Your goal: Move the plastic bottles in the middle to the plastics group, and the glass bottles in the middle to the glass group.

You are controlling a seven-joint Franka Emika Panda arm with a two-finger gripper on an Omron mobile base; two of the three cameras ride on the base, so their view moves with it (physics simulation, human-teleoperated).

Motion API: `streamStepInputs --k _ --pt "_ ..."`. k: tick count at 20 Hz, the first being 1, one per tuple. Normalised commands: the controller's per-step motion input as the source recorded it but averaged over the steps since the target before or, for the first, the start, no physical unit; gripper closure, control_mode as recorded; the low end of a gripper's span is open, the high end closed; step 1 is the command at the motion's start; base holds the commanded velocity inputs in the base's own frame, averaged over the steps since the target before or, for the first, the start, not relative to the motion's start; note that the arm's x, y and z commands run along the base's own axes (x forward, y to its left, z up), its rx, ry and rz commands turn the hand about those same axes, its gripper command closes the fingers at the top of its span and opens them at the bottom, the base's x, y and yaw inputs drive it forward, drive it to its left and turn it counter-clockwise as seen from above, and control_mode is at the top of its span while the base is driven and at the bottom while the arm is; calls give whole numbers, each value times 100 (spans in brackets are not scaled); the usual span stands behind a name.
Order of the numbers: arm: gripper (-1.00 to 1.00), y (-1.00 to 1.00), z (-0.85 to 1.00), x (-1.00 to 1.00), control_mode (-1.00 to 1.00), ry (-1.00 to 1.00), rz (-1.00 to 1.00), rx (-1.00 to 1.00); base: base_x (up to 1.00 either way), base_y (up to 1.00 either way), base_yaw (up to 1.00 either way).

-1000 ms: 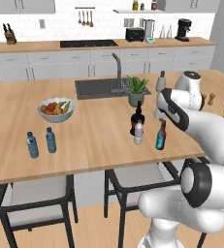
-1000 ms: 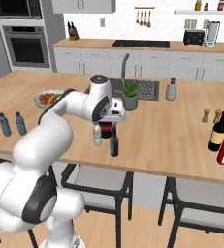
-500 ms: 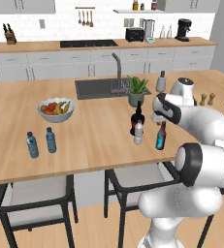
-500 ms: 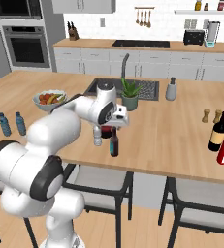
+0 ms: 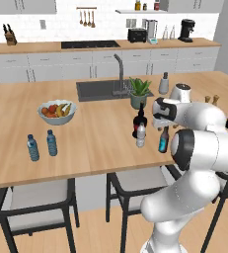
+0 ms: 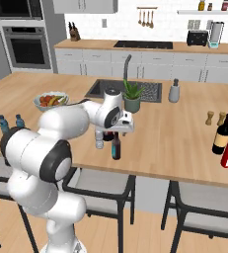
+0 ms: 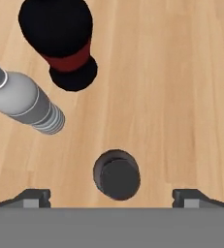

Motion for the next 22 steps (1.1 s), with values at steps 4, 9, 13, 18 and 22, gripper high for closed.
streamStepInputs --k 4,9,13,18,22 --pt "-100 -1 -26 26 -100 4 0 0 0 0 0" --pt "-100 -5 -16 20 -100 0 0 0 0 0 0" --pt "-100 -3 -24 0 -100 0 0 -2 0 0 0" --pt "100 -1 -41 -1 -100 0 0 -5 0 0 0" --pt "100 0 -40 -3 -100 0 0 -4 0 0 0"
